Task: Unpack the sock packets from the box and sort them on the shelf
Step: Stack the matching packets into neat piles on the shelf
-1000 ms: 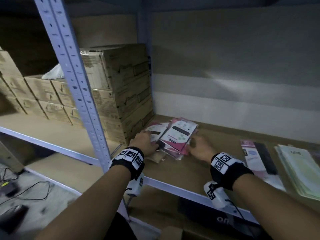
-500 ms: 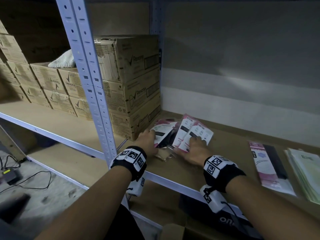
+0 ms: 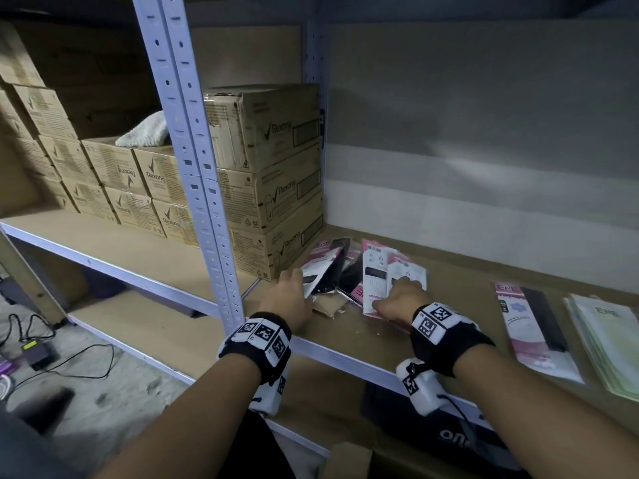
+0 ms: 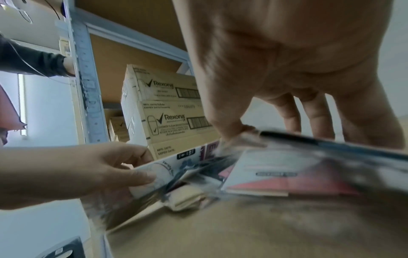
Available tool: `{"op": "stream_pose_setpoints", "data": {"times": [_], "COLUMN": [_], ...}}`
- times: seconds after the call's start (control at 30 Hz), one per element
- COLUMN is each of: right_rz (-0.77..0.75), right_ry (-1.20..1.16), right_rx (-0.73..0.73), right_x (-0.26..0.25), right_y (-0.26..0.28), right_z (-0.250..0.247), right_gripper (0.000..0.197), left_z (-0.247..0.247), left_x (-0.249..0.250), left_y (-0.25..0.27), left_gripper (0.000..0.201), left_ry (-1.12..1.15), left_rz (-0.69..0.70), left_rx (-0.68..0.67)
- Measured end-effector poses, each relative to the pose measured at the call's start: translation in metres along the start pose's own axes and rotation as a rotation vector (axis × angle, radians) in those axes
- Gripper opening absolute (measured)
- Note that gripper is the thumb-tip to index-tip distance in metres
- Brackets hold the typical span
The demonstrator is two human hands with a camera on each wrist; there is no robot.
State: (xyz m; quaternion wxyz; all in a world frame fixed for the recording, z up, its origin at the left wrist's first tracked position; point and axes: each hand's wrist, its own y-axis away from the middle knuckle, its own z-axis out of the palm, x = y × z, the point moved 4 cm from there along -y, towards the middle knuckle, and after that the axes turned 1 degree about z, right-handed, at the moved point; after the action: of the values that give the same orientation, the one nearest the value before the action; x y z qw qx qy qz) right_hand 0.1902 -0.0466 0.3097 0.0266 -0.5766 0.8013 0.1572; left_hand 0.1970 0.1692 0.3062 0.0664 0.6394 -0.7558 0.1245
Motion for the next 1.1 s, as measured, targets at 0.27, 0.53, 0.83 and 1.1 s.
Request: {"op": "stream_pose_setpoints", "data": {"times": [0.27,0.53,0.83,1.1], "right_rz": [0.100,0.087,0.077,0.103], "right_ry": [-0.353,-1.018,-1.268,-1.309], "right_rx": [0.245,0.391,0.314,0.350], "right_x": [0.050,0.108,0.153,0.195], "right_y": [0.025,0.036,0.069,0.085], "right_z": [-0.063,-0.062,-0.061,-0.069], "right_gripper": [0.028,0.013,0.008,0.019], "left_z": [-0.046,-0.053,-0.010,0.001], "left_x": [-0.002,0.011,0.055,0.108], "left_y": [0.001,0.003,-0.002,0.005], "left_gripper": [0.020,0.019,0.021,0.020], "left_ry": [0.296,0.668,0.958,0.997], "left_rz": [-0.009,-0.103,-0.047,0.046], "left_rx": [0.389,0.390,0.150,0.071]}}
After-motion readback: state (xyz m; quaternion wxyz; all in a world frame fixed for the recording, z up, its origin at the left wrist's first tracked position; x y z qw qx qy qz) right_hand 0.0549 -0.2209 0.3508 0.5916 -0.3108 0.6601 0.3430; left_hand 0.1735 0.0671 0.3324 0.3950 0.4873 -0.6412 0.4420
